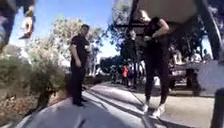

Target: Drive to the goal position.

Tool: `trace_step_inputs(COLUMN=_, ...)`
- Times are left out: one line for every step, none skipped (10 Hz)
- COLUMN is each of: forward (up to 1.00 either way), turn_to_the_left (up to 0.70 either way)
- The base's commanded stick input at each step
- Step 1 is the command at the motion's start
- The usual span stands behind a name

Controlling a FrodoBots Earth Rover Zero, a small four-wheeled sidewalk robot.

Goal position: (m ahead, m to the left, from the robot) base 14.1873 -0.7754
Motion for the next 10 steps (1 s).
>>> trace_step_inputs(forward=0.98, turn_to_the_left=0.0)
trace_step_inputs(forward=0.98, turn_to_the_left=0.0)
trace_step_inputs(forward=0.98, turn_to_the_left=0.0)
trace_step_inputs(forward=0.98, turn_to_the_left=0.0)
trace_step_inputs(forward=0.98, turn_to_the_left=0.0)
trace_step_inputs(forward=0.98, turn_to_the_left=0.0)
trace_step_inputs(forward=0.98, turn_to_the_left=0.0)
trace_step_inputs(forward=0.98, turn_to_the_left=0.0)
trace_step_inputs(forward=0.98, turn_to_the_left=0.0)
trace_step_inputs(forward=0.98, turn_to_the_left=0.0)
